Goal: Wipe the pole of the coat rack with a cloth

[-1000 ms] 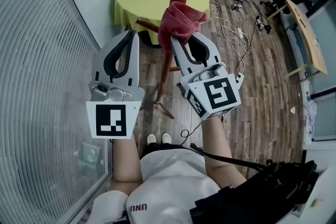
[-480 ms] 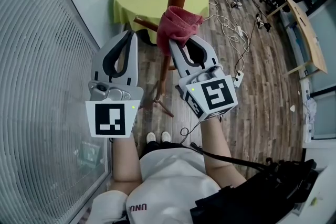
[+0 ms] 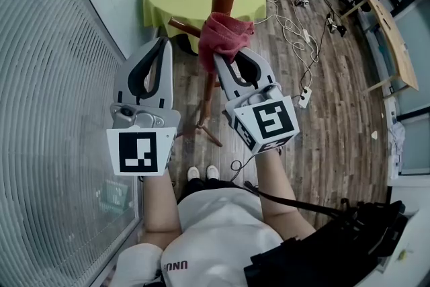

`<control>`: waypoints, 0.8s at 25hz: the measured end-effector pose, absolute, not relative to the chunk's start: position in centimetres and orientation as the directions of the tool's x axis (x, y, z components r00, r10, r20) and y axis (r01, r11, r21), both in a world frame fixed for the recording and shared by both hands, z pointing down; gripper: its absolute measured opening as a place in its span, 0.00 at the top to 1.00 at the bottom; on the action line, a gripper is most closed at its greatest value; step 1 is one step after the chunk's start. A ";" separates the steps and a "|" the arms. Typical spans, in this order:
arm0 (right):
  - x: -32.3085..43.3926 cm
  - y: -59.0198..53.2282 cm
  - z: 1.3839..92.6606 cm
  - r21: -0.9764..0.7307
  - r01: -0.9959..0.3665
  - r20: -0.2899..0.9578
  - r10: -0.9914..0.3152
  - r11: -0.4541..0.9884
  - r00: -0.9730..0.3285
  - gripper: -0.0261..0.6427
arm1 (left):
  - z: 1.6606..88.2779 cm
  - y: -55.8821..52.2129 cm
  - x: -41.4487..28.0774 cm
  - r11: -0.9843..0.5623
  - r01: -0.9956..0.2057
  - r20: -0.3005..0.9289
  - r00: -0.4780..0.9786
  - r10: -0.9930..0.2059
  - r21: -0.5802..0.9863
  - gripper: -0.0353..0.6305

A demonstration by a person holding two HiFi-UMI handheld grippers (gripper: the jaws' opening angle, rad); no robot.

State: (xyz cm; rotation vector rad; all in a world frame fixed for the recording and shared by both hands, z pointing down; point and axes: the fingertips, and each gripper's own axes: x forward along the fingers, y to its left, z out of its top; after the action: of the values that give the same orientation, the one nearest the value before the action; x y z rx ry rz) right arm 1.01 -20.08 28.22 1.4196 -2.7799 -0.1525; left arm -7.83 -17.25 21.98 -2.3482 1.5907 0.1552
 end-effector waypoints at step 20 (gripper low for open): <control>0.9 -20.2 31.6 0.055 -0.812 0.047 -0.814 0.581 -0.579 0.85 | 22.8 -17.1 -8.1 -0.351 -0.918 -0.253 0.389 -0.886 -0.182 0.93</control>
State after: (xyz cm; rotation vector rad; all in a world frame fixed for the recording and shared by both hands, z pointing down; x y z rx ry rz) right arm 0.93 -20.19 31.63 1.4070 -2.7332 -0.0423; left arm -8.12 -17.11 22.83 -2.3593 1.5823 0.1581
